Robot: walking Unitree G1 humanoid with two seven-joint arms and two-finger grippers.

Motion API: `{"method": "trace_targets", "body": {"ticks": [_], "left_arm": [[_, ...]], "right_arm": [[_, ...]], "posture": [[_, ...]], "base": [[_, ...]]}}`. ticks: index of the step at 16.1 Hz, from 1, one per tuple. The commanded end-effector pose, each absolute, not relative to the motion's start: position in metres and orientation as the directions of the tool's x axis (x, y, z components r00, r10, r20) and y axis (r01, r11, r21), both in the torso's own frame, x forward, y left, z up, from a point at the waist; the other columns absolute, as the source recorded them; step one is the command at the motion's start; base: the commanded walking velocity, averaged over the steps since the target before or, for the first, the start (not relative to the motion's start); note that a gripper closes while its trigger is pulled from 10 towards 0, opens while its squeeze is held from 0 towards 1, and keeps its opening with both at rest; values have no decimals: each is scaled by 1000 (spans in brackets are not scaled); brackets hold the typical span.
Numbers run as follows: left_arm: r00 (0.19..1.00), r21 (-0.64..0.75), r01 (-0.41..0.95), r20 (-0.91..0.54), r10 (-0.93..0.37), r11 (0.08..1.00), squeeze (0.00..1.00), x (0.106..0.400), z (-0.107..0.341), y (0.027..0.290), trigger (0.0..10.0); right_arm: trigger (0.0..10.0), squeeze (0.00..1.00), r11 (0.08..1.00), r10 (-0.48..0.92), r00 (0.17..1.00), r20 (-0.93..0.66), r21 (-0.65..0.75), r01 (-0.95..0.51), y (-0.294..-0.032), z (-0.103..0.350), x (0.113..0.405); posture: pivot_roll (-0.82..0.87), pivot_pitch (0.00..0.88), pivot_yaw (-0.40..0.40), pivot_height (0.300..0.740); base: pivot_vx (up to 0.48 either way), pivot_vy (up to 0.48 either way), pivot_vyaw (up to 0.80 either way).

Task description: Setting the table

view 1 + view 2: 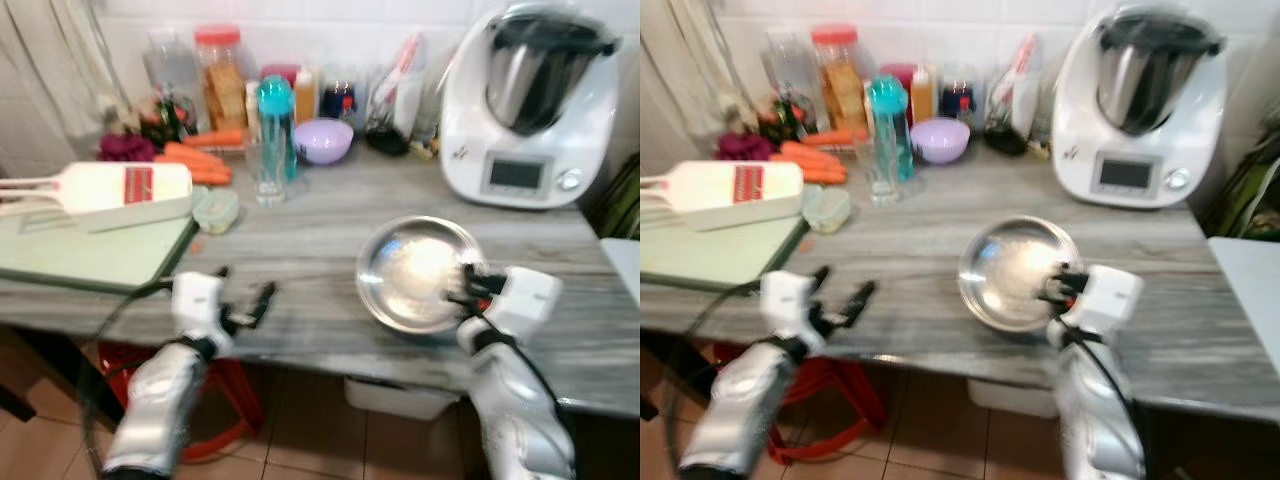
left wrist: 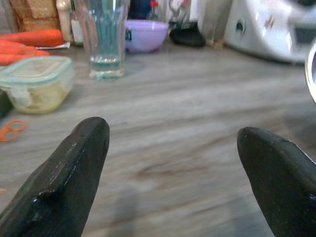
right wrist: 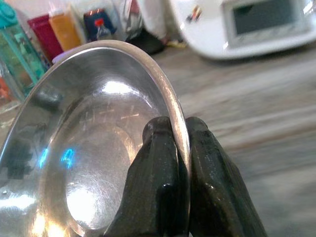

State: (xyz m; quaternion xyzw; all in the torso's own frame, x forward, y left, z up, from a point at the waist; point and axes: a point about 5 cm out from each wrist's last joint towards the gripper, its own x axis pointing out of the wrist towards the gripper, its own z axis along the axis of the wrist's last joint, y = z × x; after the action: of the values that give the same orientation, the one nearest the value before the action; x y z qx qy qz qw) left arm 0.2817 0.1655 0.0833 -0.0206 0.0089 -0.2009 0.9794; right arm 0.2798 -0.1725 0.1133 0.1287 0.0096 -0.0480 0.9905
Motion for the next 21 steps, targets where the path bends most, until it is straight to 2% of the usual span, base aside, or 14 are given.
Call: {"method": "trace_targets", "body": {"ticks": [1, 4, 6, 9, 11, 15, 17, 21], "left_arm": [[891, -3, 453, -12, -453, 891, 0, 278, 83, 161, 10000], [843, 44, 538, -30, -537, 842, 0, 269, 82, 160, 10000], [824, -3, 565, -32, -565, 825, 0, 266, 80, 161, 10000], [812, 34, 584, -29, -583, 811, 0, 263, 81, 166, 10000], [813, 32, 582, -34, -581, 813, 0, 262, 80, 168, 10000], [808, 18, 588, -30, -588, 808, 0, 259, 79, 163, 10000], [807, 20, 591, -35, -590, 807, 0, 259, 78, 164, 10000], [809, 25, 587, -35, -586, 809, 0, 260, 80, 166, 10000]], "right_arm": [[10000, 0, 957, -129, 990, -53, 256, 138, -183, 111, 280], [10000, 0, 949, -100, 990, -98, 291, 124, -175, 106, 286], [10000, 0, 961, -61, 988, -140, 261, 96, -167, 101, 290], [10000, 0, 958, 9, 984, -177, 284, 43, -157, 96, 294], [10000, 0, 971, 18, 980, -199, 238, 30, -151, 94, 298], [10000, 0, 944, 14, 974, -227, 323, 61, -141, 91, 309], [10000, 0, 953, 10, 976, -216, 299, 57, -138, 91, 315], [10000, 0, 937, 76, 958, -278, 349, 27, -120, 85, 319]], "posture": [[7, 0, 15, 740], [15, 0, 18, 740], [19, 0, 19, 740], [26, 0, 16, 740], [30, 0, 18, 740], [30, 0, 20, 740], [36, 0, 21, 740], [42, 0, 19, 740]], "base": [[0, 0, 0], [0, 0, 0], [0, 0, 0], [0, 0, 0], [0, 0, 0], [0, 0, 0], [0, 0, 0], [0, 0, 0]]}}
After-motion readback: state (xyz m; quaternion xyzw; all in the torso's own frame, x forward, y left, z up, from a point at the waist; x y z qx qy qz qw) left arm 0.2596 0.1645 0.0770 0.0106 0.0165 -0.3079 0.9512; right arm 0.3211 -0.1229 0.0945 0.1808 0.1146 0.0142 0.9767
